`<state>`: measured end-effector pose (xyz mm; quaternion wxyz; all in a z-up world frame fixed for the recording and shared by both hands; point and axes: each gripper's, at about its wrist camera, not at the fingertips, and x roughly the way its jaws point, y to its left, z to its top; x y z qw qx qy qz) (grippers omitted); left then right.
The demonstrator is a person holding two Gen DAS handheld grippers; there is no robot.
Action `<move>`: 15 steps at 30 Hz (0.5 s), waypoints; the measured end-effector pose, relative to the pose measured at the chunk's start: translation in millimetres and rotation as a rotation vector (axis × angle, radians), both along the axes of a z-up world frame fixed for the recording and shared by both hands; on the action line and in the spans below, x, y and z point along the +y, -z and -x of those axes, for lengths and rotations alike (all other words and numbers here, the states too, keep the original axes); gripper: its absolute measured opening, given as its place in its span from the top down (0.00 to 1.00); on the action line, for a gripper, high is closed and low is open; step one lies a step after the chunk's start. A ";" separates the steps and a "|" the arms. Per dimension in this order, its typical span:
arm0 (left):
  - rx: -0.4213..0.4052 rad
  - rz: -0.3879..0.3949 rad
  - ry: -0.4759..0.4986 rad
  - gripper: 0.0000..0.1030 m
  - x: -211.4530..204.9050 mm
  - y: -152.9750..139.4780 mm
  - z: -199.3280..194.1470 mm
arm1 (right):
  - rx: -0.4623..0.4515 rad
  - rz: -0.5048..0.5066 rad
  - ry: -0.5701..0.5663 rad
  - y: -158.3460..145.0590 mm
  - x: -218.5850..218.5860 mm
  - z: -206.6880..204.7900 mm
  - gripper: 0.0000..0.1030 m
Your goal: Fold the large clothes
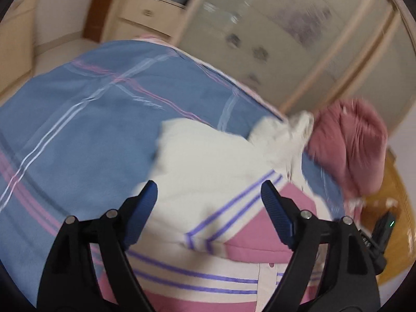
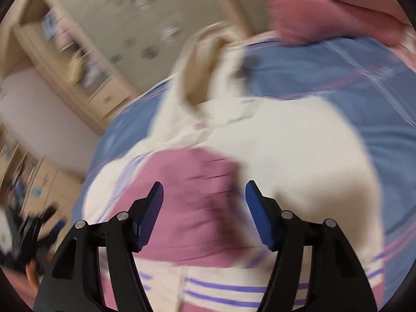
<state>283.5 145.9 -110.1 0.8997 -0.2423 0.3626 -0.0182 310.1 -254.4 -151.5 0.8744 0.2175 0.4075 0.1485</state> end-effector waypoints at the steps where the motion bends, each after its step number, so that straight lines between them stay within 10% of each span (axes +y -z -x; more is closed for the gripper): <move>1: 0.022 -0.016 0.027 0.19 -9.8 4.9 -11.0 | 0.016 0.008 -0.045 1.9 15.6 -3.8 0.37; 5: 0.184 -0.011 0.080 0.25 -24.3 53.2 -48.4 | 0.094 0.073 -0.107 18.4 56.7 -23.0 0.38; 15: 0.210 -0.079 0.056 0.31 -22.3 90.4 -88.4 | 0.148 0.275 -0.086 65.6 83.8 -85.3 0.43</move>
